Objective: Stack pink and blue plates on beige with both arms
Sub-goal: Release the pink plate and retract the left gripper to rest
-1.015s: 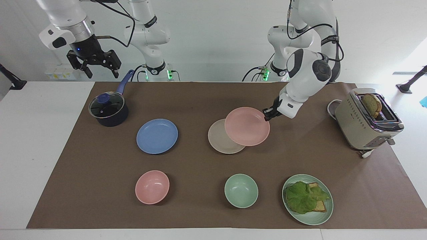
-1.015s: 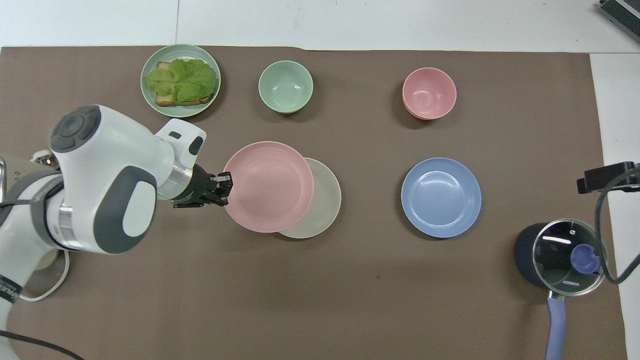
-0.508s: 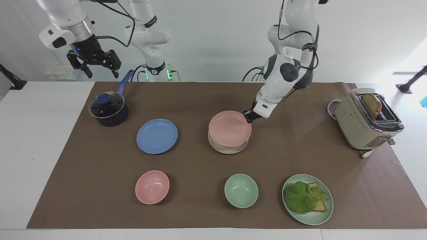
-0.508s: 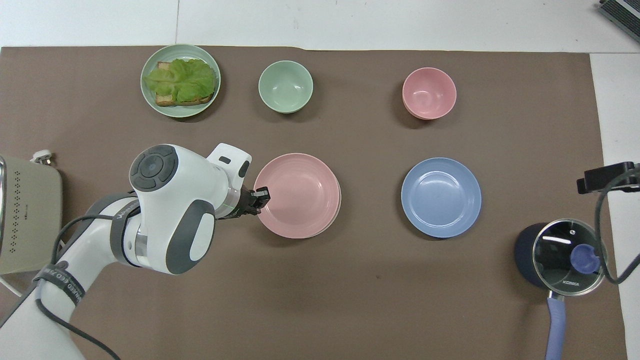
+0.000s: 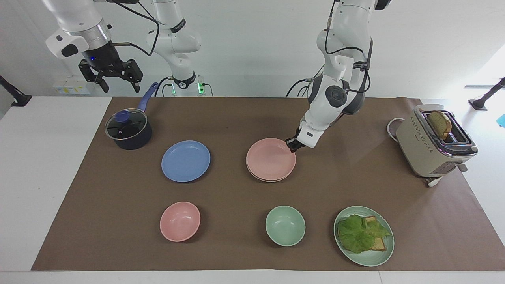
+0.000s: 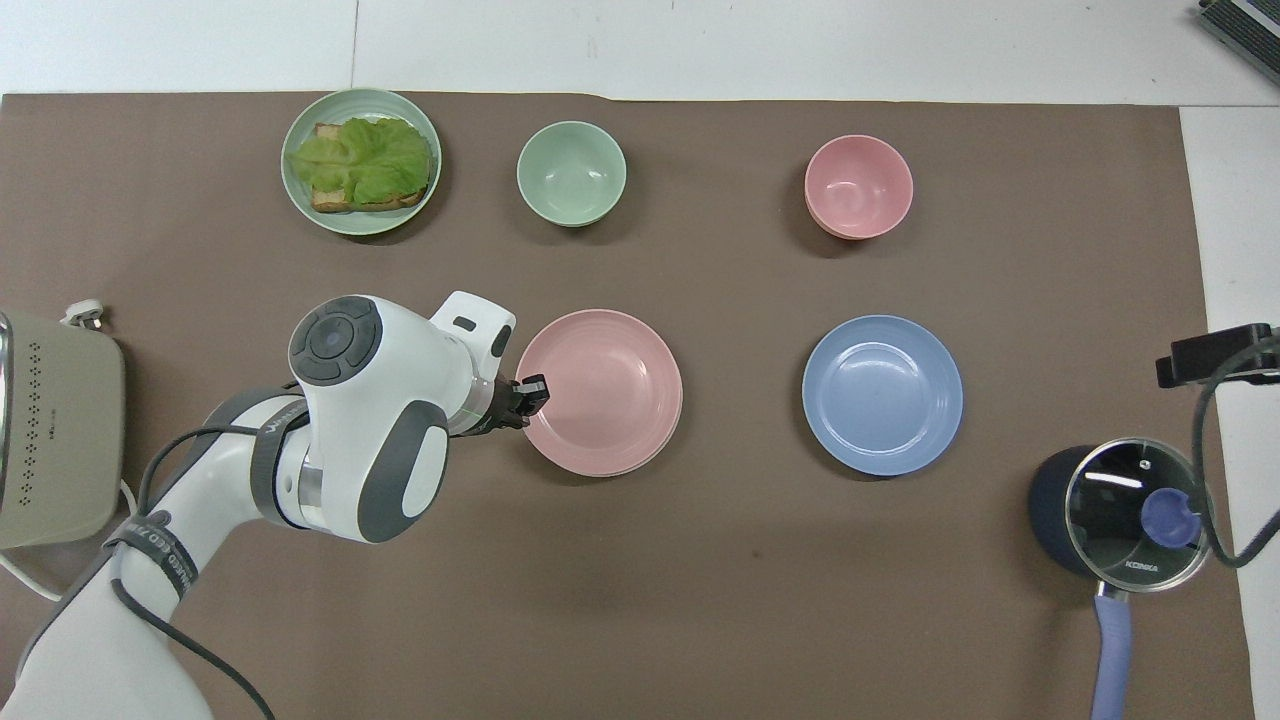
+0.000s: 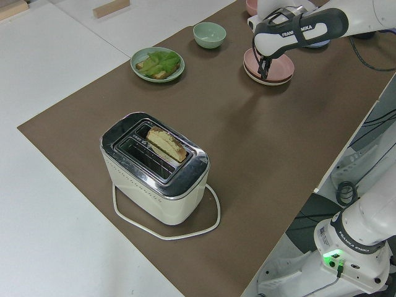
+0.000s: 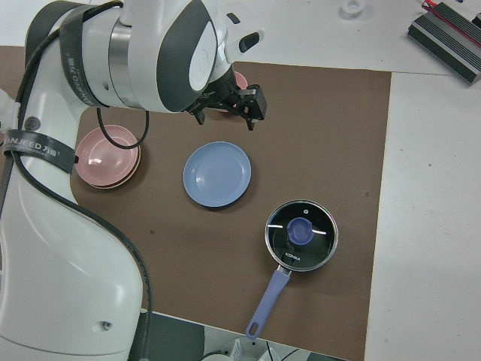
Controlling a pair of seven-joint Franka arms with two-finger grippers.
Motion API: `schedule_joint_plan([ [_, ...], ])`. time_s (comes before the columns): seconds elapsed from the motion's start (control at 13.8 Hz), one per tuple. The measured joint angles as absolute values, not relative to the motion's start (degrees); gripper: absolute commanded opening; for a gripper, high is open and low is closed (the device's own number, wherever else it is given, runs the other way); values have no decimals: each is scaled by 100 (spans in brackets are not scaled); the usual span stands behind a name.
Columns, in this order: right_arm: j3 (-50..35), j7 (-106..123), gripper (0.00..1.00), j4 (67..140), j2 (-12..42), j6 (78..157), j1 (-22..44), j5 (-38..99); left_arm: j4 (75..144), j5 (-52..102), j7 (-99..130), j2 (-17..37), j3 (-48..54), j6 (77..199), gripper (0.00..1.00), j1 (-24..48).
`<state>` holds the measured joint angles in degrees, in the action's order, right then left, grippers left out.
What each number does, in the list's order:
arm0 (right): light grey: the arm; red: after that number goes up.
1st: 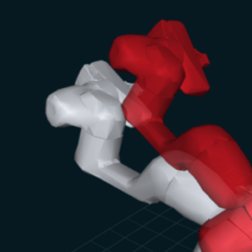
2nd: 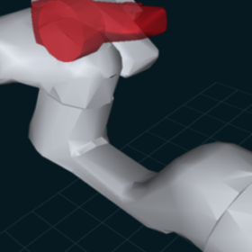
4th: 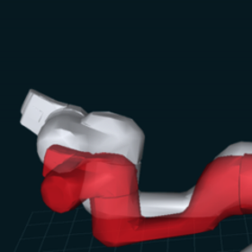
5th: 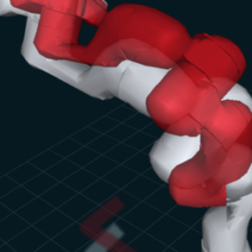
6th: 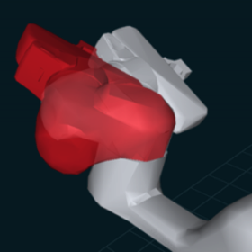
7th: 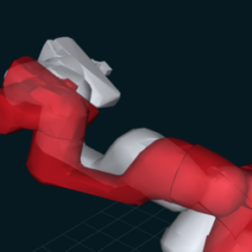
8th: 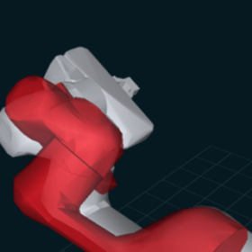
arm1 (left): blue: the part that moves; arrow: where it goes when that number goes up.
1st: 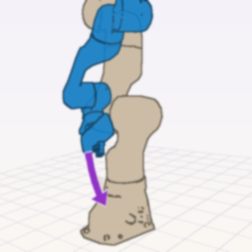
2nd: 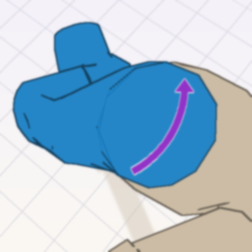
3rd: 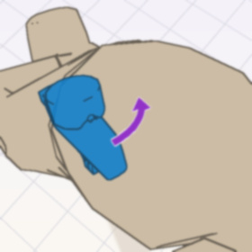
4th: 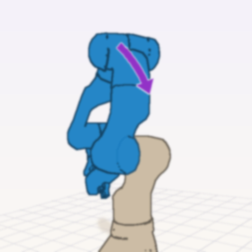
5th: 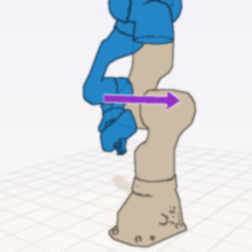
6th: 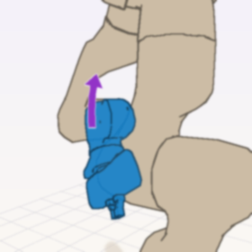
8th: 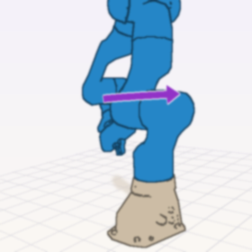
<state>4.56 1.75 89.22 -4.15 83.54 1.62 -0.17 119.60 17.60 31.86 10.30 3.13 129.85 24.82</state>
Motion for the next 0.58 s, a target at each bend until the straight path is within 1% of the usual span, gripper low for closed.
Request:
schedule_joint_plan([
  [0.36, 456, 134, 100, 8926, -415, 8566, 133, -17, 11881, 1758, 3168, 995, 272, 12842, 100, 2479],
  [0.44, 456, 131, 100, 8927, -415, 8564, 133, -17, 11768, 1739, 3167, 949, 227, 12615, 100, 2442],
  [0.58, 429, 129, 100, 8928, -415, 8564, 139, -17, 11313, 1479, 3137, 782, 150, 11917, 100, 2168],
])
